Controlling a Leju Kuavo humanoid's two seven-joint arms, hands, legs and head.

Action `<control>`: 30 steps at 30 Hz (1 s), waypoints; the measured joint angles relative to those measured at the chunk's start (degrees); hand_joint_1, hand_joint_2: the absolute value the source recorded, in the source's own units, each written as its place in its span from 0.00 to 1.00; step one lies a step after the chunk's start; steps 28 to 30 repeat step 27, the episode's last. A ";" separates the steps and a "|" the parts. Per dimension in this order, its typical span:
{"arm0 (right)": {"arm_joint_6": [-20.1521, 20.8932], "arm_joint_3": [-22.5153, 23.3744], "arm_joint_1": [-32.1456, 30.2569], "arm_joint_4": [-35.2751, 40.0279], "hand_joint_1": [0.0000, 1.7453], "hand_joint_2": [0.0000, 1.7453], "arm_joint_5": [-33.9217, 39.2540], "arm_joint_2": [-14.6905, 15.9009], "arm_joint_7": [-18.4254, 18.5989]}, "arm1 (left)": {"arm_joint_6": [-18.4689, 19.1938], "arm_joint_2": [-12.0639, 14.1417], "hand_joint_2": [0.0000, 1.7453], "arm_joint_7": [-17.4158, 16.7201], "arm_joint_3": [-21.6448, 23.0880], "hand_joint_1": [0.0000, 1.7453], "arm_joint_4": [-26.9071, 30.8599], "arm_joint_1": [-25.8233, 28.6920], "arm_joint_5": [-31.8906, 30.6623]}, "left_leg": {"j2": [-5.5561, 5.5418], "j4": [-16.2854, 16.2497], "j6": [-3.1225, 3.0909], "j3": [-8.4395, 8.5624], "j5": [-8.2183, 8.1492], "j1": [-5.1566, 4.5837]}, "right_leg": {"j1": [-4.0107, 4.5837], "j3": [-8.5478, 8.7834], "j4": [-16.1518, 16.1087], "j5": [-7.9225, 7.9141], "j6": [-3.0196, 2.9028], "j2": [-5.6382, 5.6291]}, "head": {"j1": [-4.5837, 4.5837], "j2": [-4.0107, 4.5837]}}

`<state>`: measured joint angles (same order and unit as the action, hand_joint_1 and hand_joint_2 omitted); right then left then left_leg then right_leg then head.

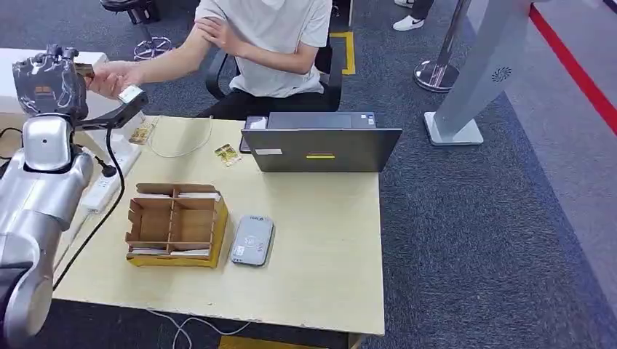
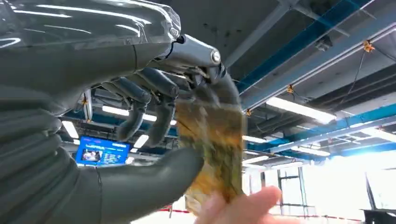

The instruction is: Pass the card to the sensor for recognition and then transmit it.

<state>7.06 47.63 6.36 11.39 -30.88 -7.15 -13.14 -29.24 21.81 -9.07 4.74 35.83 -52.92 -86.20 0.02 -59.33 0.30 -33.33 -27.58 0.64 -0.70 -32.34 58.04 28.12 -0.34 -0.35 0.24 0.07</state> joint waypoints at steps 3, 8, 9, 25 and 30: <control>-0.02 0.00 -0.03 -0.02 0.00 1.00 -0.02 -0.13 -0.07 | -0.81 0.40 1.00 0.42 0.00 0.00 -0.88 0.96 0.26 | 0.00 0.00 0.00 -0.01 0.00 0.00 | 0.00 -0.02 0.00 0.00 0.00 0.00 | 0.00 0.00; -0.11 0.00 -0.08 -0.04 0.00 1.00 0.28 -0.20 -0.63 | -2.17 1.25 1.00 3.67 -0.04 0.00 -1.34 3.30 2.84 | 0.01 0.00 0.00 -0.02 0.00 0.00 | 0.00 -0.03 0.00 0.00 0.00 -0.01 | 0.02 0.00; -0.07 0.00 -0.12 -0.04 0.00 1.00 0.50 -0.20 -0.81 | -2.21 1.47 1.00 4.79 -0.11 0.00 -1.05 4.36 4.14 | 0.02 0.03 0.00 -0.03 0.00 0.00 | 0.00 -0.02 0.00 0.00 0.00 -0.02 | -0.02 0.00; 0.89 4.41 -2.77 -0.07 0.00 1.00 4.65 -0.20 -4.65 | 10.66 15.56 1.00 45.61 -47.44 0.00 19.05 46.23 68.82 | 0.94 0.19 0.26 -0.09 -0.45 0.21 | 0.19 -0.38 0.02 0.32 -0.22 -0.99 | -0.04 0.00; 1.40 5.34 -2.74 -0.07 0.00 1.00 5.33 -0.20 -5.09 | 15.13 15.87 1.00 46.71 -56.52 0.00 15.18 47.13 75.41 | 0.80 0.19 0.26 -0.10 -0.45 0.20 | 0.19 -0.34 0.01 0.36 -0.29 -0.83 | -0.02 0.00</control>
